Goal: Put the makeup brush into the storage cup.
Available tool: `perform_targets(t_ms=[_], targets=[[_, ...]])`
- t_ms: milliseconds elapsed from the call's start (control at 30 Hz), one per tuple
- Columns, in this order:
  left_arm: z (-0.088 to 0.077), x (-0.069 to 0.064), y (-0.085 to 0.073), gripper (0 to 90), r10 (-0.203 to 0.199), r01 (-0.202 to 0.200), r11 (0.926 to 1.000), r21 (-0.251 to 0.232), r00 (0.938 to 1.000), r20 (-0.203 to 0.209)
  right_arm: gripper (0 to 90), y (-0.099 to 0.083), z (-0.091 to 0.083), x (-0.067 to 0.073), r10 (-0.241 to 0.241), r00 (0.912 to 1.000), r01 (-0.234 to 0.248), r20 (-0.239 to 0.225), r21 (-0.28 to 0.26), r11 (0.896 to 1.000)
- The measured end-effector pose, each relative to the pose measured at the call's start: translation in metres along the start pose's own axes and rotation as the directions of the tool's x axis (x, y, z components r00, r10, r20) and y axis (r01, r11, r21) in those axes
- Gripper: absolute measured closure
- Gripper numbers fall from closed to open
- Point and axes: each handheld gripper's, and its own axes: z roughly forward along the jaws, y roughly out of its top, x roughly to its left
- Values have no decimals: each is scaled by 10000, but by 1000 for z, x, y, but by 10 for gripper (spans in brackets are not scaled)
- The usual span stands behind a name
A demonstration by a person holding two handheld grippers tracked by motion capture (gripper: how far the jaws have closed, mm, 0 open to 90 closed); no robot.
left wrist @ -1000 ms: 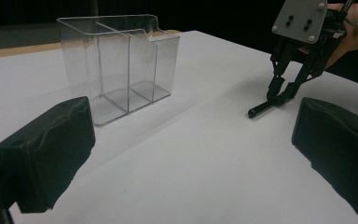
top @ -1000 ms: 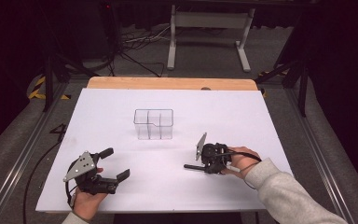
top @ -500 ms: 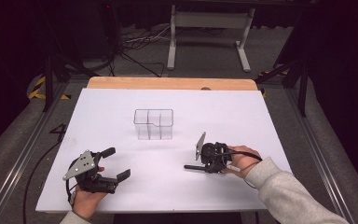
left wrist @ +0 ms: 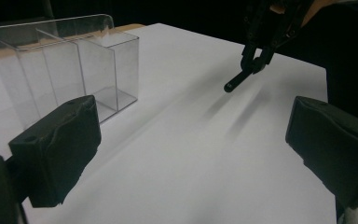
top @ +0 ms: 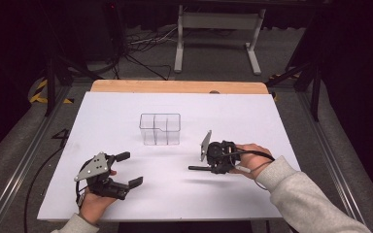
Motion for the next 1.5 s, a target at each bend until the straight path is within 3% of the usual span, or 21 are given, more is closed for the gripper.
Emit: perform_targets(t_ms=[467,733,867,1000,1500], targets=[[17,-7,13,37,571,-590,9980,223,9951,803,775,19,-29,5,-526,9984,529,213,-150,9985],[28,-9,19,41,586,-618,9978,258,9922,1102,775,33,-36,9,-816,9965,817,206,-70,9966],[35,-11,22,54,675,-746,9960,484,9886,1345,775,40,-38,11,-965,9952,965,177,-19,9953],[42,-15,28,77,721,-869,9933,763,9812,1787,775,46,-39,12,-1096,9938,1096,186,22,9940],[61,-20,33,192,958,-1232,9864,1092,9689,2280,775,63,-41,18,-1518,9884,1518,6,82,9884]])
